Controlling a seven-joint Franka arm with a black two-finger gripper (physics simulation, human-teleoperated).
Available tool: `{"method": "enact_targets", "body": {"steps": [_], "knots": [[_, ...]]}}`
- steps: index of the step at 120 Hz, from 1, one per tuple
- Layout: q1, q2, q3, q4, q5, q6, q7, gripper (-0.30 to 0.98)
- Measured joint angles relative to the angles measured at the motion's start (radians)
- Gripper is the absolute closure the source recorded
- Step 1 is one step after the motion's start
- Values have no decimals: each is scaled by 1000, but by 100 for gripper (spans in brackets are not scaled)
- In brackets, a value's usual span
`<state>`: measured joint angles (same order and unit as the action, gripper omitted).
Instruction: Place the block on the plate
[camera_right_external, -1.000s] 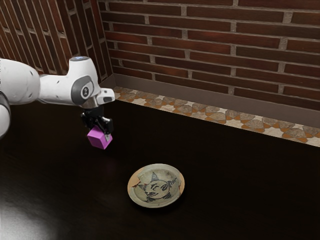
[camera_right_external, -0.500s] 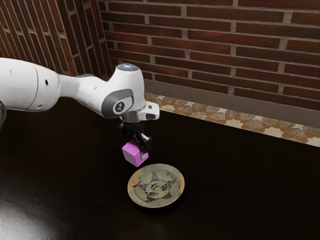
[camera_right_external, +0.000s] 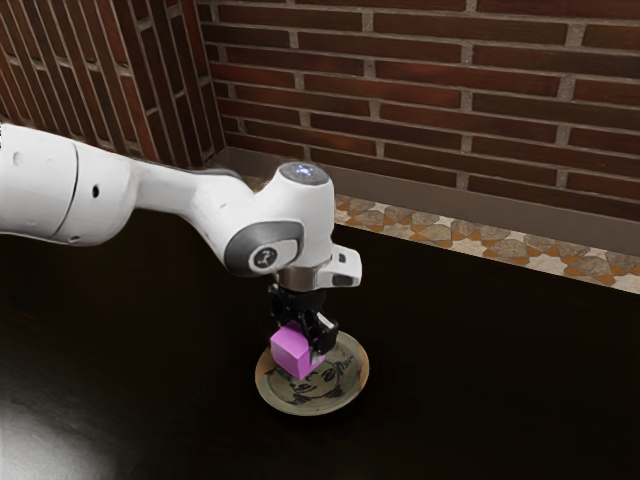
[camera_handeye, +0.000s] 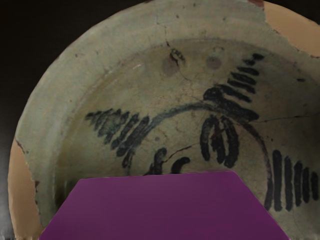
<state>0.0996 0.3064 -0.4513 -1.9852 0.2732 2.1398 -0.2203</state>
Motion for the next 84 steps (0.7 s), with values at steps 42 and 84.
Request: {"method": "enact_targets", "body": {"steps": [42,84], "knots": [[6,31,-23,-5,28,17,-116,27],[9,24,-33,18,30,7,-159,5]]}}
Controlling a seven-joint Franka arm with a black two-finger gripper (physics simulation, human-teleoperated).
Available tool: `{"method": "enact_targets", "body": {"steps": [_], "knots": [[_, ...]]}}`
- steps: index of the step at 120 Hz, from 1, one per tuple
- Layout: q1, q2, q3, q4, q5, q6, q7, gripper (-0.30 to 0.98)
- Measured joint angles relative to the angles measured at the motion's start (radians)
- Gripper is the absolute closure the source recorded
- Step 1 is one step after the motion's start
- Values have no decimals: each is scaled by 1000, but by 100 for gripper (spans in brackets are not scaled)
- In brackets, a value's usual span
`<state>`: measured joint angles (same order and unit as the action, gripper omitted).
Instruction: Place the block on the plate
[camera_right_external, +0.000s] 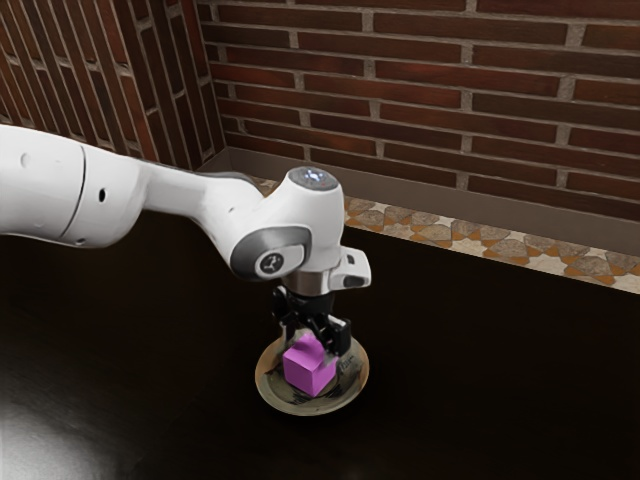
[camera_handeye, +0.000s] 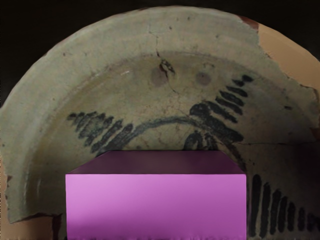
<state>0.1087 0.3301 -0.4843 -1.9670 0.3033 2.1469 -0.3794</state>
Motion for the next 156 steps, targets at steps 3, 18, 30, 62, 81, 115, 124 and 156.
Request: {"method": "enact_targets", "body": {"steps": [3,18,30,62,81,115,124,156], "knots": [[1,-3,-2,1,0,-3,-2,5],[4,-24,-5,15,-2,-21,-10,3],[3,-44,-6,37,-9,-44,-12,2],[1,-101,-1,126,-38,-150,22,0],[3,-160,6,206,-58,-237,77,0],[-3,-209,186,340,-102,-379,186,0],[-7,-218,255,343,-119,-397,216,0],[-40,-249,526,389,-148,-425,306,0]]}}
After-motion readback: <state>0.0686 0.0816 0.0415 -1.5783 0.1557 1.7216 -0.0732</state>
